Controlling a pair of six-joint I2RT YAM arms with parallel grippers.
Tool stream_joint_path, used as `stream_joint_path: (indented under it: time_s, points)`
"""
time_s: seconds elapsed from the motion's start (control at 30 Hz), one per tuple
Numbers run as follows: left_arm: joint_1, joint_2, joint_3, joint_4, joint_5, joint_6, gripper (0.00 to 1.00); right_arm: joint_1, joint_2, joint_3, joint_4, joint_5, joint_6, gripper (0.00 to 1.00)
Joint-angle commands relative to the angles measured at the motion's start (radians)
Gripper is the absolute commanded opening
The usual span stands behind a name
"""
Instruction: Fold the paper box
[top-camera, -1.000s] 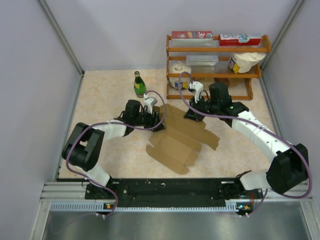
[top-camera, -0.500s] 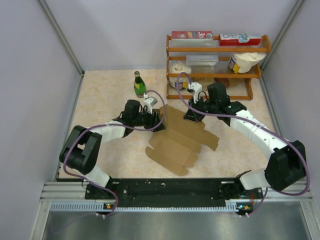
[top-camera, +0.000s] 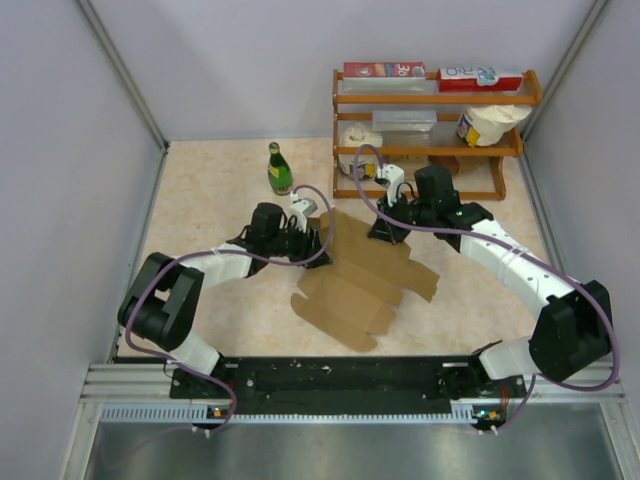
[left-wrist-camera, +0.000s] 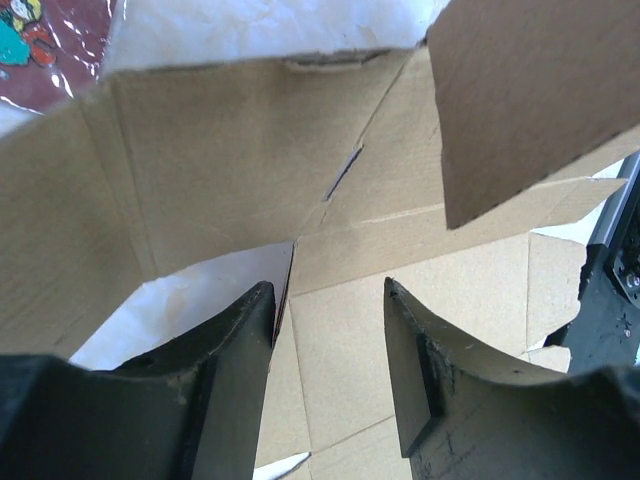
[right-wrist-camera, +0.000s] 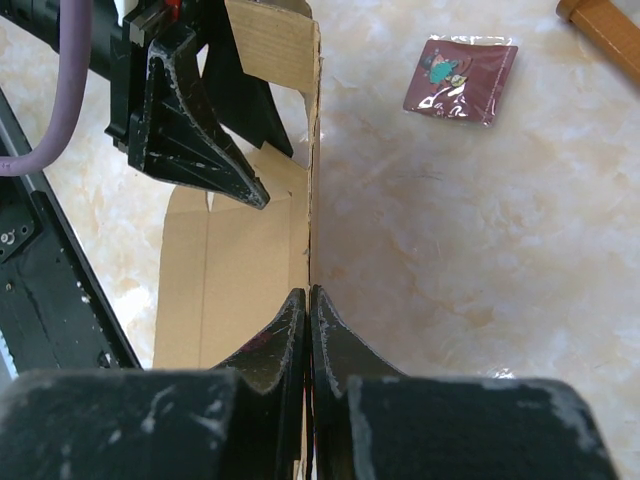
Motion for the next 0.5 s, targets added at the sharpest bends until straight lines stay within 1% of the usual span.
stream_joint_path:
  time_s: [0.0,0.27,0.47]
  points:
    - [-0.007,-0.043,-0.022,0.001,0.010,0.015,0.52,-0.005,-0.001,0.011,0.027,0.000,0.010,0.00]
    - [-0.011,-0.058,-0.020,-0.022,0.007,0.023,0.51,-0.006,0.001,0.004,0.030,0.000,0.011,0.00]
    - [-0.024,-0.072,-0.028,-0.021,0.019,0.014,0.48,-0.006,-0.001,0.003,0.031,0.000,0.014,0.00]
